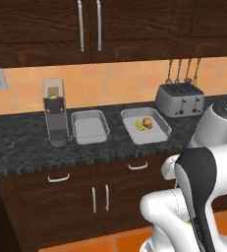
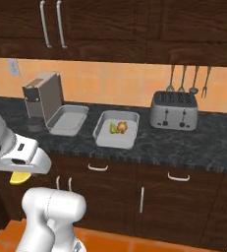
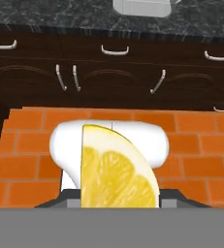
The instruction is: Place one lemon wedge and one chicken drumstick in each tupperware on the nearby counter, to pack two identical lunches.
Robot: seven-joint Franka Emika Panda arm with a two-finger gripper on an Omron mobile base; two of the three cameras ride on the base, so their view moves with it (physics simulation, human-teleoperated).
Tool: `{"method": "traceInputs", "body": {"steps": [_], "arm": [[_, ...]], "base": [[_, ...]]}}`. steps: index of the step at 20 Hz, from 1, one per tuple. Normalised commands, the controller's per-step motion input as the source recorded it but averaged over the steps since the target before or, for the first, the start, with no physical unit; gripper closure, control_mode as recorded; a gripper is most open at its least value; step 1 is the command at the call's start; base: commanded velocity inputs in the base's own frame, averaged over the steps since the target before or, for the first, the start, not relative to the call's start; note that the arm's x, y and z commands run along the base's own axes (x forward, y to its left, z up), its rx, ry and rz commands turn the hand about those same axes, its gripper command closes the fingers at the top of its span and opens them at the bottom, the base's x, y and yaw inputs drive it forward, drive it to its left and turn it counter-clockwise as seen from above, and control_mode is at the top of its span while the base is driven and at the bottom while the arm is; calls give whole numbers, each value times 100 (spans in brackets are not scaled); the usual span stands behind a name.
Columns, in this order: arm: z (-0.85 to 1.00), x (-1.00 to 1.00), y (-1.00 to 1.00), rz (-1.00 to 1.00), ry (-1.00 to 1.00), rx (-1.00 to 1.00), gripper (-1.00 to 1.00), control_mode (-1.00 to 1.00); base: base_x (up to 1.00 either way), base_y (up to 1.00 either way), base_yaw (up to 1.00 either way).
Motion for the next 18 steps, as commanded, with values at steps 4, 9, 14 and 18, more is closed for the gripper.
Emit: {"method": "traceInputs", "body": {"steps": [4, 9, 14, 18], "arm": [[0, 0, 0, 0, 0, 0, 100, 100], [0, 0, 0, 0, 0, 0, 100, 100], [-7, 54, 0, -5, 6, 0, 100, -100], [-27, 100, 8, -2, 4, 0, 100, -100]], "base": [[91, 87, -6], [88, 20, -2], [18, 0, -7], [0, 0, 0]]}}
